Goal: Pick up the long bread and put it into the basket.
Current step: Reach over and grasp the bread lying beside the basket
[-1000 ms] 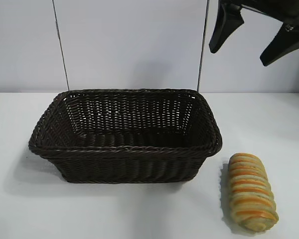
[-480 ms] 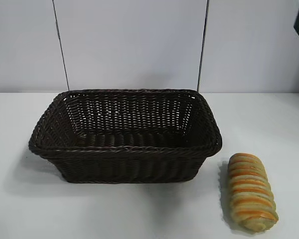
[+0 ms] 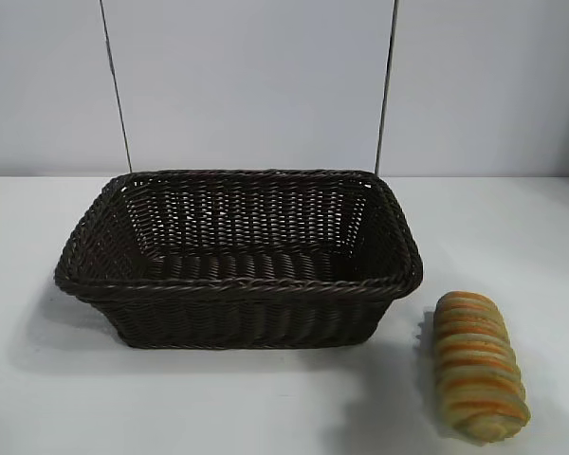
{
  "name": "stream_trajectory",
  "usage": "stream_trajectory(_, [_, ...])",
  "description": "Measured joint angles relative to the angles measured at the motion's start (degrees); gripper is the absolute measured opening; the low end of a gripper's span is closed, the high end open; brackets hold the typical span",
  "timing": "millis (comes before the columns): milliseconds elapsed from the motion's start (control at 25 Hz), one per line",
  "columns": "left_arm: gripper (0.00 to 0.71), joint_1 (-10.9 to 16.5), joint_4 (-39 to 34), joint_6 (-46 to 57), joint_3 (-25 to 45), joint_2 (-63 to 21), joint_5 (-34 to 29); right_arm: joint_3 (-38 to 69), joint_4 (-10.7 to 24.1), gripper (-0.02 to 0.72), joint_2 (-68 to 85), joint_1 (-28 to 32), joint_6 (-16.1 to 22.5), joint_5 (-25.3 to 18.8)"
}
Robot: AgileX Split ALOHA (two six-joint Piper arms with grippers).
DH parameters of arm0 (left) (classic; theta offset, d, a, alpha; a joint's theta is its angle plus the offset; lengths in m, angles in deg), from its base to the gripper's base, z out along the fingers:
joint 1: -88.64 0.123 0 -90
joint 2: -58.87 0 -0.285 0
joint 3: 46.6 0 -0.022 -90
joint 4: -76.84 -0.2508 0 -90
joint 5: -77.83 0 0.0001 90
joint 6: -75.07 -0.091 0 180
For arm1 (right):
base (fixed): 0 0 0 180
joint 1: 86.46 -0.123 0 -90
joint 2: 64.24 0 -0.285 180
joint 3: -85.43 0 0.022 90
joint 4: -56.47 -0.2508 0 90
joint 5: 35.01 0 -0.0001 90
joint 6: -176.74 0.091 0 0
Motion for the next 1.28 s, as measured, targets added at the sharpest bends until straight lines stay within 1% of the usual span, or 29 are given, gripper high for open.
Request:
stream_trajectory(40, [0.687, 0.0, 0.0, 0.0, 0.0, 0.0, 0.0, 0.61, -0.73, 0.695, 0.0, 0.0, 0.53, 2.13])
stream_trajectory(120, [0.687, 0.0, 0.0, 0.0, 0.0, 0.0, 0.0, 1.42, -1.37, 0.695, -0.36, 0.0, 1.33, 4.59])
stream_trajectory(280, [0.687, 0.0, 0.0, 0.0, 0.0, 0.0, 0.02, 1.49, -1.62, 0.695, -4.82, 0.0, 1.67, 6.84])
stream_trajectory(560, [0.687, 0.0, 0.0, 0.0, 0.0, 0.0, 0.02, 1.49, -3.6, 0.691, -16.22, -0.14, 1.74, 12.7])
stream_trajectory(760, [0.687, 0.0, 0.0, 0.0, 0.0, 0.0, 0.02, 1.49, -4.83, 0.683, -20.52, -2.96, 1.74, 15.89])
stream_trajectory(960, [0.687, 0.0, 0.0, 0.0, 0.0, 0.0, 0.02, 1.35, -5.9, 0.682, -20.75, -6.52, 1.96, 18.9])
stream_trajectory(1280, [0.687, 0.0, 0.0, 0.0, 0.0, 0.0, 0.02, 1.35, -6.14, 0.682, -23.18, -7.03, 2.2, 20.81])
